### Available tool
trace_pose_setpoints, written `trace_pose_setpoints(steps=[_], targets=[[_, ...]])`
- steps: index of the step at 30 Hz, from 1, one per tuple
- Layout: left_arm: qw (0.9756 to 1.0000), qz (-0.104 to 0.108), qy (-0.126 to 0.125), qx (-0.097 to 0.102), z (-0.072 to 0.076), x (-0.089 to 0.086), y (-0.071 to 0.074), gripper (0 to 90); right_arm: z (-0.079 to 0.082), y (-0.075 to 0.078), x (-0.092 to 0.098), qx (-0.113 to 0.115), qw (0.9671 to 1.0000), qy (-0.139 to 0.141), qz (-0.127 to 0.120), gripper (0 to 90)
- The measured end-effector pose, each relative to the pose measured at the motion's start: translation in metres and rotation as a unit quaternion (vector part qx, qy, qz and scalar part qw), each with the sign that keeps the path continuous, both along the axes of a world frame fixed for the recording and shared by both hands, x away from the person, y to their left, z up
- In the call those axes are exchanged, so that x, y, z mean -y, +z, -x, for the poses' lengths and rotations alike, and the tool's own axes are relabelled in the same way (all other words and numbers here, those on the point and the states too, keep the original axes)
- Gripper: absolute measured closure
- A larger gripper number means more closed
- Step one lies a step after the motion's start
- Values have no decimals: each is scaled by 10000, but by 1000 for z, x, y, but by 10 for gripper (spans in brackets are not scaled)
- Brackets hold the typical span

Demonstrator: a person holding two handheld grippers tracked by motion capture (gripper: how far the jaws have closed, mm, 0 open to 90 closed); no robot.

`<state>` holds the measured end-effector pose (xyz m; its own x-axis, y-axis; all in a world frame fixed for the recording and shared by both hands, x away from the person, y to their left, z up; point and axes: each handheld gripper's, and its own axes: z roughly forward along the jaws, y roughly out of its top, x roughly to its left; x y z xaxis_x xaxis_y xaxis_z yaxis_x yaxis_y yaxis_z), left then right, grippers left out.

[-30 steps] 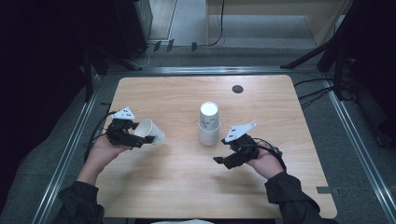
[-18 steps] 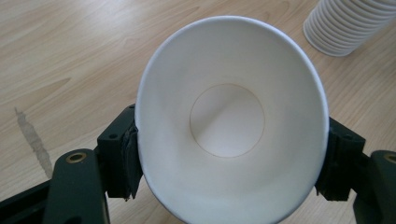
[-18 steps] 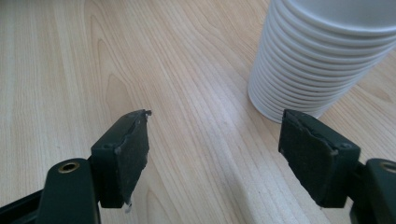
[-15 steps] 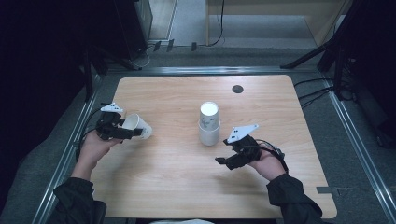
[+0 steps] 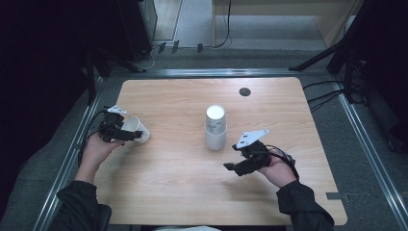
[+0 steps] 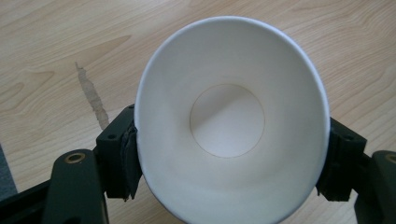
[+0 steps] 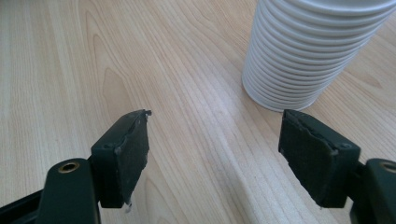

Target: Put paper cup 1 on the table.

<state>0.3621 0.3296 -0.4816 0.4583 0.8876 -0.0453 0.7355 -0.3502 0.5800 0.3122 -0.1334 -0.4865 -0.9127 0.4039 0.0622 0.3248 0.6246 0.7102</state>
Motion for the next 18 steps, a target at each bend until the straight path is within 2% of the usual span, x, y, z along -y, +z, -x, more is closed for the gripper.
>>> trace_pose_setpoints(steps=[1,2,3,17,18], targets=[[9999,-129,52,3,-1,0,-1,244,0,0,0,-1,10000,5,9,247],[9999,-129,52,3,-1,0,-1,244,0,0,0,-1,10000,5,9,247],[9997,-220,114,-15,-2,0,-2,243,0,-1,0,7,10000,8,18,247],[9989,-445,110,-25,-4,7,-4,230,0,-1,-1,9,10000,14,30,247],[9985,-542,75,22,-5,11,-5,228,0,-1,-1,0,10000,9,40,247]])
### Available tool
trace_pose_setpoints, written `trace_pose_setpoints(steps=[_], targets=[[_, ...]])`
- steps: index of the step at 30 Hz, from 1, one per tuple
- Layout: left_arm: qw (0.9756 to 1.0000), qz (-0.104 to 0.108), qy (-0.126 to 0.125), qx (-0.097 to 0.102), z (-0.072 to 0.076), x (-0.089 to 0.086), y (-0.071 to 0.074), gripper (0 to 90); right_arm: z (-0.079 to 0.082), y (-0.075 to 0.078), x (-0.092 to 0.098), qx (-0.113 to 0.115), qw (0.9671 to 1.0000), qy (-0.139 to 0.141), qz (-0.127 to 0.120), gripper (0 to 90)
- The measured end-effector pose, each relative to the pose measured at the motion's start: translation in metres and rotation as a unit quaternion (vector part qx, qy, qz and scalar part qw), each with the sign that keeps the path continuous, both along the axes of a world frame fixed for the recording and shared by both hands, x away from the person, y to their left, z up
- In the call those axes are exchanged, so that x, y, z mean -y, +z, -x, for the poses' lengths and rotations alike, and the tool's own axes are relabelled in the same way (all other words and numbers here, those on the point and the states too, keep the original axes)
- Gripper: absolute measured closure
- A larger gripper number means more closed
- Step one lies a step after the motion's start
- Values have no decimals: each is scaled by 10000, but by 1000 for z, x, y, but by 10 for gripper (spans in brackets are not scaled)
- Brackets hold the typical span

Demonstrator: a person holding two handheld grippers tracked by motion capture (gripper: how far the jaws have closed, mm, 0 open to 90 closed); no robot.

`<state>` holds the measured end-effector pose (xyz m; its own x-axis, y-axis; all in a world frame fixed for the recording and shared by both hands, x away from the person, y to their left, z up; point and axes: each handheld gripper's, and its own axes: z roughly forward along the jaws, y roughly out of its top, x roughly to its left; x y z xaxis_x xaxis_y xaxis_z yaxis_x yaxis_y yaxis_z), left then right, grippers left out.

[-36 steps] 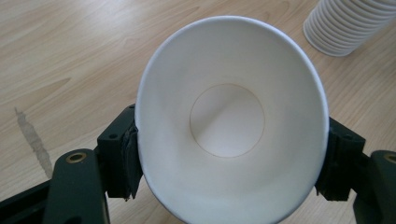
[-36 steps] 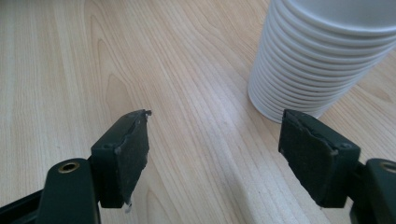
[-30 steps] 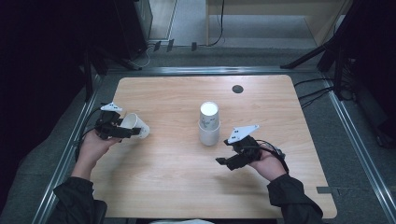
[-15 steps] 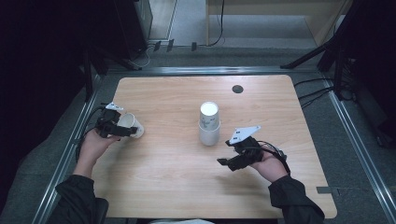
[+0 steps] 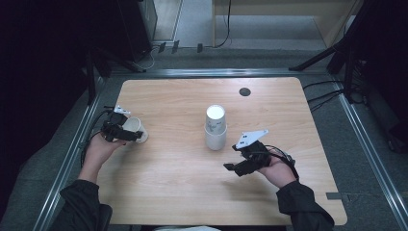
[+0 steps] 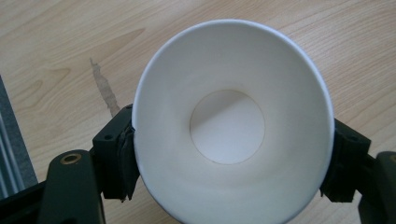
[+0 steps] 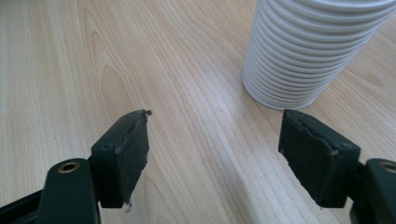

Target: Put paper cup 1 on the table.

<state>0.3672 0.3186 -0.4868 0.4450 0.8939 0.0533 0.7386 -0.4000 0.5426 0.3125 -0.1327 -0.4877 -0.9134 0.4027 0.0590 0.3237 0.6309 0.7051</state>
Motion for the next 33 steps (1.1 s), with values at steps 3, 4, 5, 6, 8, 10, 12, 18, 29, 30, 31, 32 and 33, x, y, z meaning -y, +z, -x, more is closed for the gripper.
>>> trace_pose_setpoints(steps=[3,4,5,6,8,10,12,18,29,30,31,32,33], targets=[[10000,-80,-27,29,-1,4,-1,224,0,0,0,1,10000,2,-5,247],[10000,-81,-24,37,-1,4,-1,223,0,0,0,-1,10000,6,-9,247],[10000,-78,-7,35,-2,4,-1,221,0,0,0,-1,10000,10,-8,247],[10000,-78,0,31,-2,4,-1,219,0,0,0,-1,10000,10,-3,247],[10000,-83,15,30,-2,4,-1,217,0,0,0,-1,10000,14,-3,247],[10000,-66,29,10,-3,4,-1,215,0,0,0,0,10000,17,-12,247],[9999,-116,12,22,-3,4,-1,210,0,0,0,-2,10000,13,-23,247],[9999,-107,-28,11,-3,6,-2,199,0,0,-1,12,10000,37,-14,247],[9998,175,13,34,-3,3,3,171,0,3,2,110,9998,27,-169,247],[9998,165,34,76,-2,2,4,170,0,3,2,124,9998,36,-169,247],[9998,172,32,90,-2,2,5,171,0,3,2,131,9998,51,-160,247],[9998,172,32,90,-2,2,5,171,0,3,2,131,9998,51,-160,247],[9996,238,52,129,-1,1,7,171,0,3,2,121,9998,72,-139,247]])
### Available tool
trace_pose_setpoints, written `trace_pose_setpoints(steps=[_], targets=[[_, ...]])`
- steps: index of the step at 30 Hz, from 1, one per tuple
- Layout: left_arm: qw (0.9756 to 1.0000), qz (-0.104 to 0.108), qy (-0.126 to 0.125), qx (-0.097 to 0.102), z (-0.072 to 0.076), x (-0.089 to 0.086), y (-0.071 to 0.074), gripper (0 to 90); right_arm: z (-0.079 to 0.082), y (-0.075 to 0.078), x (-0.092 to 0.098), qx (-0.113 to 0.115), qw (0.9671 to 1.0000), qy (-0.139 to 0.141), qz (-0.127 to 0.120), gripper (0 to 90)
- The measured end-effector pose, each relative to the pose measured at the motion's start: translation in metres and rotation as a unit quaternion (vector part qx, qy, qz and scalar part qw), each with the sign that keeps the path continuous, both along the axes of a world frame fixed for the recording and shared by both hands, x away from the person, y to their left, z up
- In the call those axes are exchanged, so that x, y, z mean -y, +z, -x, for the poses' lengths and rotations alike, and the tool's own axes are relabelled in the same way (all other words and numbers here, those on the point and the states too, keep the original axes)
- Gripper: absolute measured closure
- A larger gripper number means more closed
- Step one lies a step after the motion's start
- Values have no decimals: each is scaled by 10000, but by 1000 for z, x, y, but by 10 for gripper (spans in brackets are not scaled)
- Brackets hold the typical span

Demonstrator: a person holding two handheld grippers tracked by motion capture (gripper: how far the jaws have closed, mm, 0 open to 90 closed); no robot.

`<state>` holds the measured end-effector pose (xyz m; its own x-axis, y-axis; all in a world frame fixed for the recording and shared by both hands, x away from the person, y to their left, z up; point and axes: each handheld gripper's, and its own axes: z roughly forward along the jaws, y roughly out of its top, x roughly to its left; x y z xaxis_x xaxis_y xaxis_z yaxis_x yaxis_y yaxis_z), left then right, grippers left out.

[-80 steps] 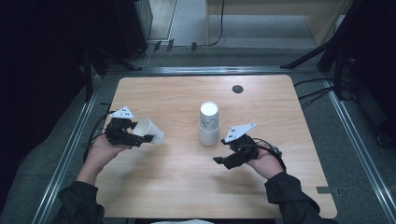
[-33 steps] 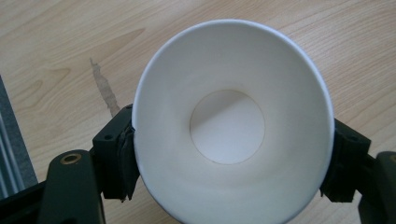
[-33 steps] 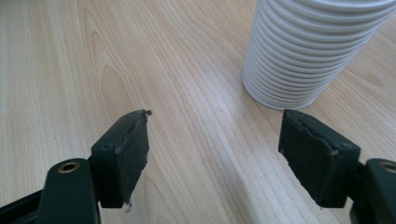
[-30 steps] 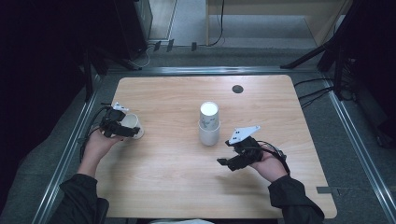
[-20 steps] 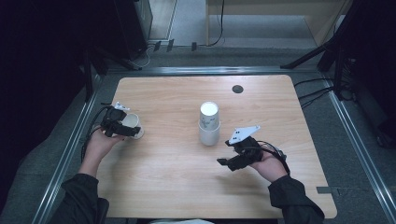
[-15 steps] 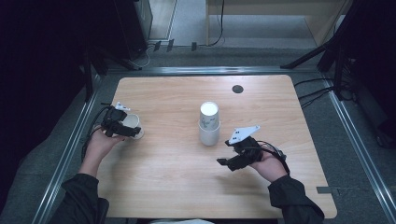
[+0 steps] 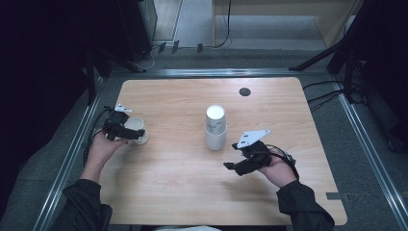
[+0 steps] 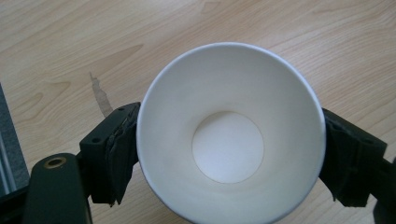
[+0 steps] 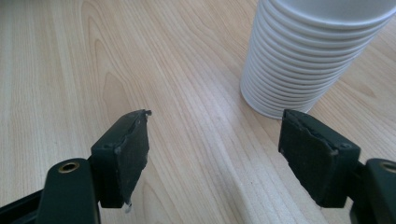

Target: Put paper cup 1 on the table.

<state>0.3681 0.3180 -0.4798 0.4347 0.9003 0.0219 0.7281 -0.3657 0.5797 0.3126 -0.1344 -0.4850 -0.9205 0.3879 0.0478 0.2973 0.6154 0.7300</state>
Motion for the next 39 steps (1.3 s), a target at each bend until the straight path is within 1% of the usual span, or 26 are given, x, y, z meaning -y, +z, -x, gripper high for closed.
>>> trace_pose_setpoints(steps=[4,5,6,7,11,12,15,17,18,19,20,21,23,25,26,28,29,31,32,33,34,35,36,37,38,39], targets=[[10000,36,13,-2,1,-2,2,171,0,0,0,8,10000,4,-15,247],[10000,90,23,21,2,-3,4,172,0,0,1,36,10000,30,-38,247],[10000,90,23,21,2,-3,4,171,0,1,1,57,10000,34,-47,247],[9999,161,10,30,3,-4,5,172,-1,1,1,56,10000,28,-63,247],[9998,179,-12,59,4,-4,8,173,-1,1,3,58,9999,-9,-94,244],[9998,177,-9,76,5,-5,10,174,-1,2,3,86,9999,-7,-111,222],[9997,193,19,115,6,-5,12,173,-1,2,4,135,9998,-16,-108,218],[9996,236,30,165,7,-6,15,174,-2,2,5,192,9997,3,-148,206],[9994,288,11,209,9,-6,19,174,-3,3,5,82,9997,-75,-201,190],[9994,288,11,209,9,-6,19,176,-3,3,5,82,9997,-75,-201,190],[9993,311,3,225,10,-6,20,176,-5,5,7,-56,9997,-146,-212,176],[9992,325,-4,238,11,-5,22,176,-5,5,7,-56,9997,-146,-212,176],[9991,318,-50,292,13,-4,26,177,-6,6,9,-160,9993,-212,-264,165],[9988,336,-56,362,15,-3,31,178,-6,10,10,-85,9995,-131,-289,140],[9981,437,-91,427,18,-3,35,178,-6,11,10,-41,9994,-140,-309,140],[9976,490,-152,466,20,0,40,181,-7,13,10,-51,9991,-272,-326,140],[9976,490,-152,466,20,0,40,182,-8,14,9,3,9986,-373,-371,140],[9971,502,-272,498,23,7,45,182,-9,16,9,-19,9982,-415,-423,139],[9970,506,-304,507,24,10,46,183,-10,18,10,-112,9981,-401,-446,135],[9968,511,-345,518,25,13,47,183,-11,20,11,-217,9978,-335,-539,135],[9965,531,-396,514,26,15,48,184,-12,21,13,-274,9972,-306,-618,135],[9965,531,-396,514,26,15,48,185,-12,21,13,-274,9972,-306,-618,135],[9960,550,-482,513,27,20,50,191,-15,24,14,-309,9965,-390,-667,135],[9960,550,-482,513,27,20,50,193,-15,24,14,-309,9965,-390,-667,135],[9952,578,-589,517,30,25,51,193,-18,27,15,-279,9952,-679,-654,135],[9952,578,-589,517,30,25,51,194,-18,27,15,-279,9952,-679,-654,135]])
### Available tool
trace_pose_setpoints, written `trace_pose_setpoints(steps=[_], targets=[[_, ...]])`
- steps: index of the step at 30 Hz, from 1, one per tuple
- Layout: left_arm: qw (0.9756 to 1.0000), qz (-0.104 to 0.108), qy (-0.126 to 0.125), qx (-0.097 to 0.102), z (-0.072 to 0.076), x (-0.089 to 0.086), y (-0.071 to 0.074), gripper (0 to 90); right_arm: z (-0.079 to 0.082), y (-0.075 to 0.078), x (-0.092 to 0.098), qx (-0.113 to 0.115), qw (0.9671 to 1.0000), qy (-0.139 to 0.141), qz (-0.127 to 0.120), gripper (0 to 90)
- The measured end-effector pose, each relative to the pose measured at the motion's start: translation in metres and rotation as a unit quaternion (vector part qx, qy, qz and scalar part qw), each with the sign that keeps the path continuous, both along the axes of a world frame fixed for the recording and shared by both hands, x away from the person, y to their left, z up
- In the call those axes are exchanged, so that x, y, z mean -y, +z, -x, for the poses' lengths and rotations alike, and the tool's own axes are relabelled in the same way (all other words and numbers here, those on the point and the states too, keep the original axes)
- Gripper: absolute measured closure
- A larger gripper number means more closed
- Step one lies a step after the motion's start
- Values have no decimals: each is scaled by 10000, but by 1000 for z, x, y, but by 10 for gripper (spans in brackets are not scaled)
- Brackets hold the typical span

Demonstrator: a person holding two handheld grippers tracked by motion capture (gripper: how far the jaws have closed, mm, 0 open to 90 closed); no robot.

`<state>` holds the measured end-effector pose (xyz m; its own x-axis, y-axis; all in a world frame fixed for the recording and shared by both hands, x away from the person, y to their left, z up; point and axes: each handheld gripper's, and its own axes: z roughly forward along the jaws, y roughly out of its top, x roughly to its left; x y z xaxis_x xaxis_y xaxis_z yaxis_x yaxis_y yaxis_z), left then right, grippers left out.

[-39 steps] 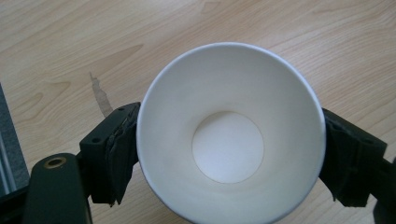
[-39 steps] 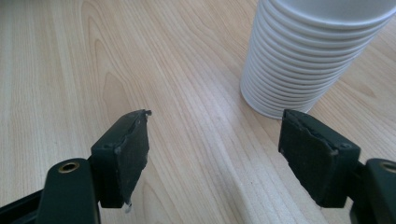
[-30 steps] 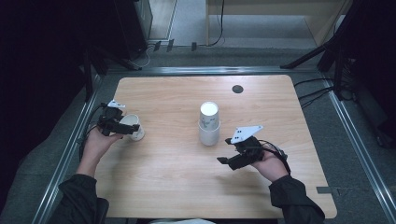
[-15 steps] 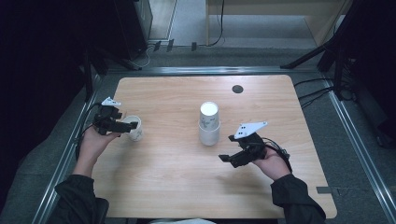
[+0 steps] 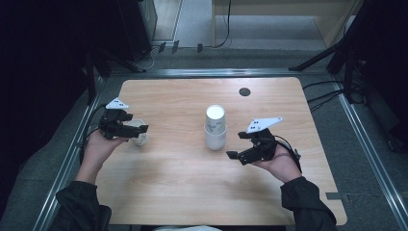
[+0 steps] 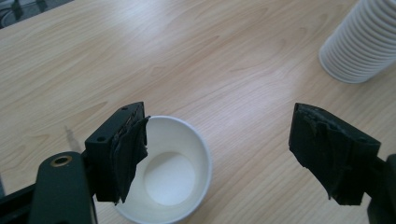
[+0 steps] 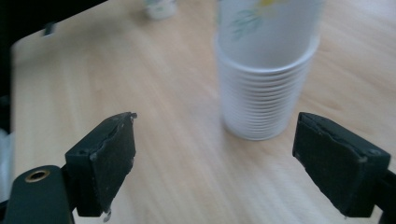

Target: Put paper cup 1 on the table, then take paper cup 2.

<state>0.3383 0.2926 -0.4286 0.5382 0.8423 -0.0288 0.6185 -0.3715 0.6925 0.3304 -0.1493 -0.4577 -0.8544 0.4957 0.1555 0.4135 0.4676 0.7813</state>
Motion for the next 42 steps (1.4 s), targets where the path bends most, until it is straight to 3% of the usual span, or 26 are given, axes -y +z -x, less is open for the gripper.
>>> trace_pose_setpoints(steps=[2,9,11,14,18,19,25,30,31,35,39,42], targets=[[9999,60,-144,-21,3,7,1,195,-4,7,1,-65,9995,-174,-244,135],[9992,146,-372,-16,15,20,6,214,-9,14,-2,56,9994,-52,-324,217],[9989,170,-427,-41,19,23,6,214,-12,15,-3,38,9996,31,-292,224],[9985,206,-489,-105,27,28,5,214,-16,19,-8,220,9996,143,-85,223],[9978,267,-608,-37,33,31,3,226,-20,24,-11,228,9996,170,-53,219],[9971,291,-701,-81,37,33,3,235,-23,27,-15,227,9996,158,45,217],[9947,454,-859,-337,45,38,-1,274,-35,37,-19,243,9993,277,111,219],[9934,583,-897,-412,51,41,-2,288,-46,43,-21,356,9984,391,174,219],[9921,691,-939,-462,52,42,-3,298,-49,44,-22,364,9983,408,178,219],[9905,804,-972,-546,52,44,-6,321,-57,48,-30,339,9977,540,247,219],[9894,846,-1072,-493,53,46,-6,329,-64,48,-41,355,9962,667,425,219],[9896,776,-1154,-378,54,48,-7,328,-67,48,-45,325,9962,682,428,218]])
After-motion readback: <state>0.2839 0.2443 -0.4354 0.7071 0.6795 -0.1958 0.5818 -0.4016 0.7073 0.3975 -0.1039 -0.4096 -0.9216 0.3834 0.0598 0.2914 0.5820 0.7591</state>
